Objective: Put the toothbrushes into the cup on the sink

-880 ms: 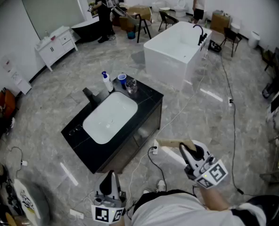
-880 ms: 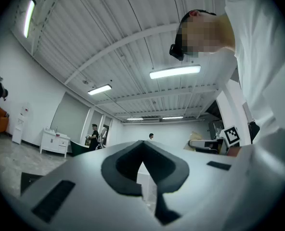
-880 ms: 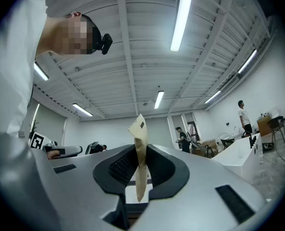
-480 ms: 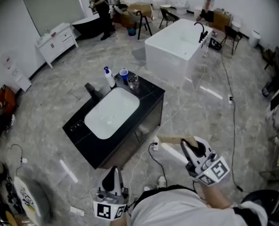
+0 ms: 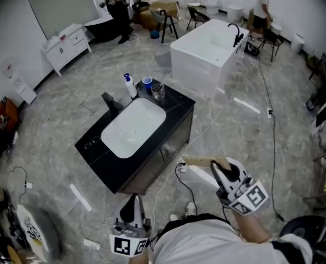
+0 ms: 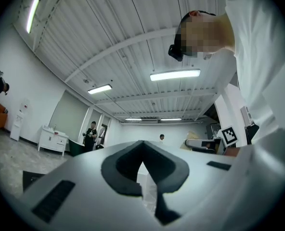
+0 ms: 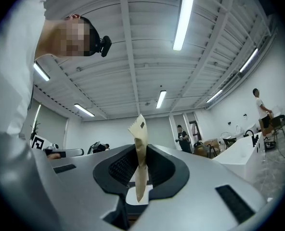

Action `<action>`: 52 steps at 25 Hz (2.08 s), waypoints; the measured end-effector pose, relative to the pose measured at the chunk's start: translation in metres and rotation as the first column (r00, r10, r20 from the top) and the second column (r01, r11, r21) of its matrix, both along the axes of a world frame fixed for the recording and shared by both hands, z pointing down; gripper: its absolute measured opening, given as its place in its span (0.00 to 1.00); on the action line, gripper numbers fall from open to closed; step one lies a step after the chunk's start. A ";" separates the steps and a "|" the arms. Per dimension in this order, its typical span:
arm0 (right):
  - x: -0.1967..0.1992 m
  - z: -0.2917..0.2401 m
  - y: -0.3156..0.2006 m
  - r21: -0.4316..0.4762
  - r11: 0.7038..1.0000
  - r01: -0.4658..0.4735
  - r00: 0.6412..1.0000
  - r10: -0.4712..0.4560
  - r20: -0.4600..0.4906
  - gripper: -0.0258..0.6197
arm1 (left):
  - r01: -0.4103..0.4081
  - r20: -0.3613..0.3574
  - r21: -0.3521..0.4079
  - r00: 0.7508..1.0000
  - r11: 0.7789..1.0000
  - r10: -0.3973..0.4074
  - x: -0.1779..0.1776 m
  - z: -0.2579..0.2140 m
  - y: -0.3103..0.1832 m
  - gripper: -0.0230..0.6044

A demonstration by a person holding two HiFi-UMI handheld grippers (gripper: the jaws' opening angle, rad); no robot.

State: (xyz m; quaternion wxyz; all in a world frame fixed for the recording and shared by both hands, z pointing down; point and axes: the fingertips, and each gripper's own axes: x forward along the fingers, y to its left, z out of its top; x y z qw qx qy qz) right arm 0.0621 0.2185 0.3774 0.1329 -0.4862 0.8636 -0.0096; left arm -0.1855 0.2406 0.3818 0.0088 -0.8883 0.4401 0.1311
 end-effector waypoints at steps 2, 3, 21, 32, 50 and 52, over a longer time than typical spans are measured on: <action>-0.004 -0.001 0.000 0.005 1.000 -0.004 1.000 0.004 -0.004 0.15 | -0.008 0.000 0.007 1.000 1.000 0.008 -0.003 -0.001 -0.001 0.03; -0.006 -0.001 0.001 0.006 1.000 -0.007 1.000 0.007 -0.006 0.15 | -0.014 -0.001 0.009 1.000 1.000 0.014 -0.004 0.000 -0.001 0.03; -0.007 0.003 0.021 -0.013 0.992 -0.125 0.992 0.125 -0.033 0.15 | -0.168 -0.027 -0.019 0.986 0.986 0.167 0.003 0.021 -0.010 0.03; 0.037 -0.002 -0.030 0.023 0.994 -0.108 0.994 0.108 -0.002 0.15 | -0.148 -0.009 -0.007 0.989 0.989 0.148 0.044 0.016 -0.051 0.03; 0.141 0.007 -0.229 0.009 0.991 0.131 0.990 -0.132 0.059 0.15 | 0.089 0.008 -0.007 0.996 0.996 -0.089 0.149 0.002 -0.202 0.03; 0.148 0.007 -0.244 0.007 0.987 0.162 0.984 -0.163 0.066 0.15 | 0.120 0.003 -0.009 0.993 0.993 -0.120 0.158 0.000 -0.214 0.03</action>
